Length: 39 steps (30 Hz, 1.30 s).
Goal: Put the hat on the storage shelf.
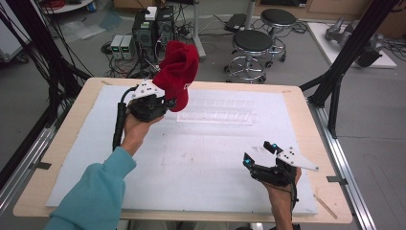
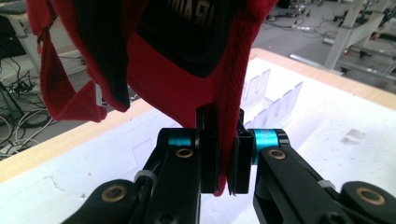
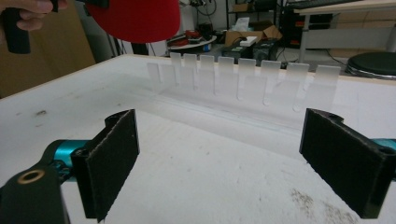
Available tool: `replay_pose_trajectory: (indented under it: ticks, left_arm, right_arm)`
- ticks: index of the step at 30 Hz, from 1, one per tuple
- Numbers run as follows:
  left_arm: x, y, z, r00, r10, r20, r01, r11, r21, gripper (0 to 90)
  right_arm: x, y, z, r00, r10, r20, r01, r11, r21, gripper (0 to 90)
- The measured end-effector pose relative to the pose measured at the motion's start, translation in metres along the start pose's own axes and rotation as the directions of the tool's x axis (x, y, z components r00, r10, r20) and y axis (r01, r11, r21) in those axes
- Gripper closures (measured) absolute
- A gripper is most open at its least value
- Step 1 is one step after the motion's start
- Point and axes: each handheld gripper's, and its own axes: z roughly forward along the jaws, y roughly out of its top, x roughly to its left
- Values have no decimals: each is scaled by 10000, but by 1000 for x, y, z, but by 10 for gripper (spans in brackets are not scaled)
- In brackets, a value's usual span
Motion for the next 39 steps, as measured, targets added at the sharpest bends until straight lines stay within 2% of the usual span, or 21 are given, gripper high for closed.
replay_pose_trajectory:
  ticks: [5, 7, 10, 18, 20, 26, 31, 34, 37, 39]
  left_arm:
    - [6, -6, 10, 9995, 14, -300, -6, 9996, 284, 853]
    - [6, -8, 14, 9992, -103, -377, 116, 9994, 334, 853]
    - [5, -10, 19, 9985, 28, -548, -2, 9988, 490, 853]
    - [3, -17, 28, 9973, -73, -726, 133, 9964, 833, 853]
    - [3, -20, 29, 9972, -272, -693, 326, 9964, 787, 853]
    - [1, -25, 37, 9960, -242, -856, 327, 9944, 1001, 852]
    - [-2, -28, 42, 9955, -115, -941, 229, 9924, 1212, 852]
    - [-2, -30, 44, 9951, -54, -986, 193, 9899, 1405, 852]
    - [-5, -37, 46, 9950, -115, -997, 233, 9927, 1182, 851]
    - [-6, -39, 45, 9947, -66, -1027, 187, 9930, 1170, 851]
  right_arm:
    - [-6, -12, -2, 9996, -21, 281, 23, 10000, -70, 109]
    - [-9, -15, -3, 9991, 40, 431, -37, 10000, -59, 109]
    - [-12, -20, -3, 9985, 148, 524, -144, 9999, -90, 109]
    - [-17, -27, -5, 9979, 199, 620, -181, 9994, -291, 109]
    - [-18, -30, -6, 9975, 218, 670, -198, 9993, -310, 109]
    - [-19, -37, -3, 9967, 195, 784, -169, 9993, -339, 109]
    - [-18, -38, -2, 9955, -19, 943, 69, 9986, -521, 109]
    - [-19, -39, -2, 9955, 82, 939, -32, 9985, -540, 109]
    - [-18, -39, -3, 9959, 9, 904, 44, 9983, -585, 109]
    - [-15, -40, -3, 9949, -270, 973, 322, 9981, -530, 109]
